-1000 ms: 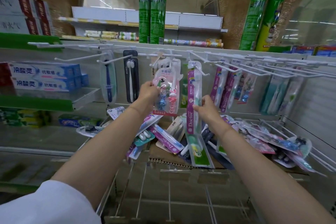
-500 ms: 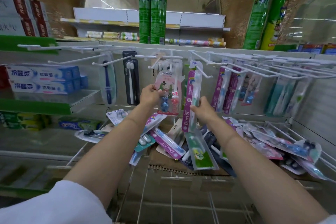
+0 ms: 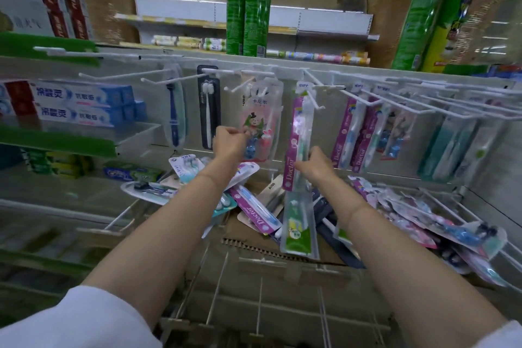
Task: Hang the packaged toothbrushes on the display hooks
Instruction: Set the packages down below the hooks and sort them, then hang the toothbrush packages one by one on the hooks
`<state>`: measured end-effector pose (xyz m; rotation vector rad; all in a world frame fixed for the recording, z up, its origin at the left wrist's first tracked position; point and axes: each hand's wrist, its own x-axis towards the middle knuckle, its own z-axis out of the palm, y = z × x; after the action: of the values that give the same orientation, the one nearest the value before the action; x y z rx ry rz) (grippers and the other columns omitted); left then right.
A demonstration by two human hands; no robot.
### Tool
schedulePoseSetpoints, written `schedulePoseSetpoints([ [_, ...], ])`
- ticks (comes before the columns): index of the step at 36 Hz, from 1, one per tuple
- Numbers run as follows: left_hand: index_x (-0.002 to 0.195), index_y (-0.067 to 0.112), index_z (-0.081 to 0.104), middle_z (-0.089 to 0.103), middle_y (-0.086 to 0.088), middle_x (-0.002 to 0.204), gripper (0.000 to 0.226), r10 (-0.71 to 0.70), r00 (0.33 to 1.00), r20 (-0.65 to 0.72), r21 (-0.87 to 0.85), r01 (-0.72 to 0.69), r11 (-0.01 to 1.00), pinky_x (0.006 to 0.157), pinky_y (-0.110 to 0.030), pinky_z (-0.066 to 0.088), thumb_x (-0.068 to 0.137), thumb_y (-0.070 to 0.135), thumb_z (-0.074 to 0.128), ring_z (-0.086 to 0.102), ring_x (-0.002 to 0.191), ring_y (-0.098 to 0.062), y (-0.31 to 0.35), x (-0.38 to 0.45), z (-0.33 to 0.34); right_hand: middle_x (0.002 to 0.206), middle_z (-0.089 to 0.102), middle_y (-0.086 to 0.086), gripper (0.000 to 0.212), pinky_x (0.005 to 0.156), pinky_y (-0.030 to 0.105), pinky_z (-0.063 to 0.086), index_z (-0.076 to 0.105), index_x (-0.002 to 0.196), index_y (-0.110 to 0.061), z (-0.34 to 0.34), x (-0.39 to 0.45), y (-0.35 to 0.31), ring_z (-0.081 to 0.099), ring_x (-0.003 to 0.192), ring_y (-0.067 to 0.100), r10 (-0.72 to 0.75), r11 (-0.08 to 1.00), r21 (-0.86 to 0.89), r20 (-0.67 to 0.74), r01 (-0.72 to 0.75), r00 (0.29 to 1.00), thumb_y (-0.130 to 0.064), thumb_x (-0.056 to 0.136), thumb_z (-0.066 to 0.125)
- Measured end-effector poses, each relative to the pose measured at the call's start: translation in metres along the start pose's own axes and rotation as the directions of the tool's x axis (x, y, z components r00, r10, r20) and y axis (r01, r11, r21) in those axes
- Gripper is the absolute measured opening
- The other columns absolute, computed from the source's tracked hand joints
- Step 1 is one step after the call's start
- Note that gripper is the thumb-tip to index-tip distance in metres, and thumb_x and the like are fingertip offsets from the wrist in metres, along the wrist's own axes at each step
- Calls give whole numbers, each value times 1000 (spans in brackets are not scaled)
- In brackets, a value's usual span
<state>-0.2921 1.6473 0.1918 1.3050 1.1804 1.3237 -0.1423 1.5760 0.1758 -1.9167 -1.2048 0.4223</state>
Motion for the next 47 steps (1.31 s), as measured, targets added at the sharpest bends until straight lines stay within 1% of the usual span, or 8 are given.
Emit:
schedulePoseSetpoints([
  [10,96,4,61,63,-19,110,14,-23,1000,-17,97,25,995,91,-38,47,86,13,57,57,106,-32,-26,-29,-3,110,64,12,36,74,28,41,58,111,1,-4,-8,28,59,97,27,24,987,-163,82,-10,996,-25,86,65],
  [15,60,13,47,48,-8,71,28,-19,1000,6,184,18,983,67,-29,37,86,6,49,42,78,-22,-33,-37,3,115,61,19,35,72,30,42,60,106,0,-3,-14,40,60,100,30,96,939,-340,132,-46,987,-32,92,57],
  [22,94,0,63,64,-12,88,18,-99,992,79,256,76,964,67,-27,45,84,15,57,60,81,-27,-40,-39,13,120,61,19,35,89,43,53,57,111,-1,7,-10,51,61,107,34,162,921,-372,92,-117,982,-28,89,58],
  [26,72,5,57,62,-1,44,18,-246,905,346,243,167,956,45,-18,43,89,7,52,58,38,-9,-30,-47,19,120,60,16,36,84,31,47,60,112,0,6,-6,56,58,112,32,191,909,-389,64,-152,979,-29,91,58],
  [31,115,2,61,66,-7,104,27,-217,729,649,214,99,972,64,-20,52,98,12,42,64,84,-19,-25,-56,26,123,60,21,32,77,30,44,61,112,3,10,-2,67,58,111,34,180,903,-403,40,-149,983,-18,91,51],
  [35,129,8,53,57,-6,111,34,-223,658,720,225,83,971,70,-23,50,101,10,34,61,82,-15,-24,-62,38,112,64,21,16,71,29,40,61,90,-9,14,-3,65,62,102,34,153,913,-387,30,-130,988,-25,87,56],
  [40,128,3,53,58,-13,103,34,-206,699,685,341,-59,938,56,-21,49,98,5,35,57,69,-15,-31,-58,49,105,63,18,21,70,27,38,58,81,-9,15,-3,66,61,95,28,177,902,-410,72,-133,982,-30,86,59],
  [47,117,11,64,59,-11,127,32,-45,782,622,643,-478,598,102,-36,41,91,22,50,53,119,-28,-46,-45,58,120,61,16,29,86,36,47,61,111,-8,-5,-19,73,57,111,33,128,810,-559,-128,-178,984,-22,88,50],
])
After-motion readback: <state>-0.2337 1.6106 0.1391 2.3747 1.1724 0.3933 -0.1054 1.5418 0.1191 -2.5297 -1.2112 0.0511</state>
